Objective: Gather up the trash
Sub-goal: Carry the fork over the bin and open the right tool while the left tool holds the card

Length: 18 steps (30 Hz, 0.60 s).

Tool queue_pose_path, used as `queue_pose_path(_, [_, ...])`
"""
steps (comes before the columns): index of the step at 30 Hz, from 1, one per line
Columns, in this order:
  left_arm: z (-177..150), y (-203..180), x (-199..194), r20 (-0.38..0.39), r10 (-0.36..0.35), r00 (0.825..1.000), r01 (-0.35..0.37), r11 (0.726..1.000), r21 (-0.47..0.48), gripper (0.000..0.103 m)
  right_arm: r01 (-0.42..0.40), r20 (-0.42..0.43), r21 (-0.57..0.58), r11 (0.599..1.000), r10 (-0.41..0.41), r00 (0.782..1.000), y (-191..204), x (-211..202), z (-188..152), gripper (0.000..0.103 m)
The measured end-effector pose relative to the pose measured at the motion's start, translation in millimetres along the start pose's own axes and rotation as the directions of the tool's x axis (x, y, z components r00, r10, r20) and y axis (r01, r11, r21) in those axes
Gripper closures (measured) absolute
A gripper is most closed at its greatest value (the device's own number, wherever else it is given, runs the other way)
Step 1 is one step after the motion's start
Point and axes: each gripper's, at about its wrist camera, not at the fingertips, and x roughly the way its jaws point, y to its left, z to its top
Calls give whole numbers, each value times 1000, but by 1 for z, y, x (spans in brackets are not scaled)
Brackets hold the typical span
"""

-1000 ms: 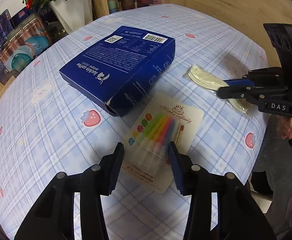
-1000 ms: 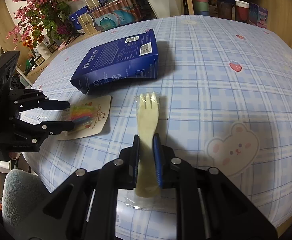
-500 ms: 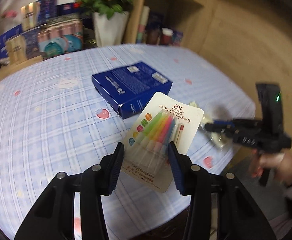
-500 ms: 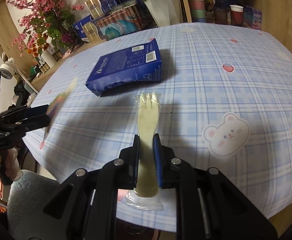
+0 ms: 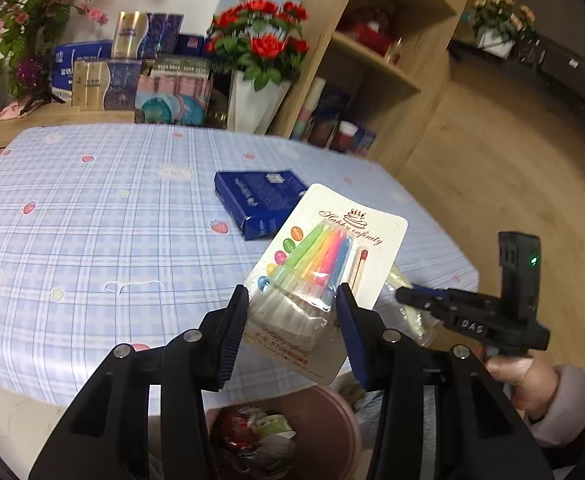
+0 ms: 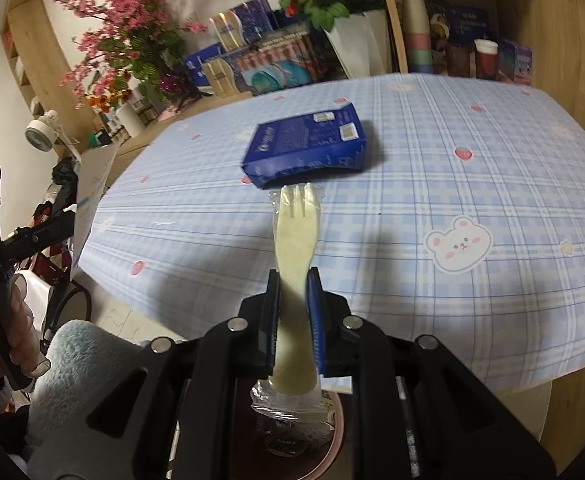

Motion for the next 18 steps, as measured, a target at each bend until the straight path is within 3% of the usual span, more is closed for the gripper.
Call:
queue_pose_path(9, [-21,-20,-57,85,-6,996,6,1000,2,59,-10,-14,-91,996,9,1000,36,-20,-21,86])
queue_pose_path(18, [-52,-17,-87,131,17,991,-12,999,-36,59,-33,-52,-158,987,25,998,70,-25,-43,86])
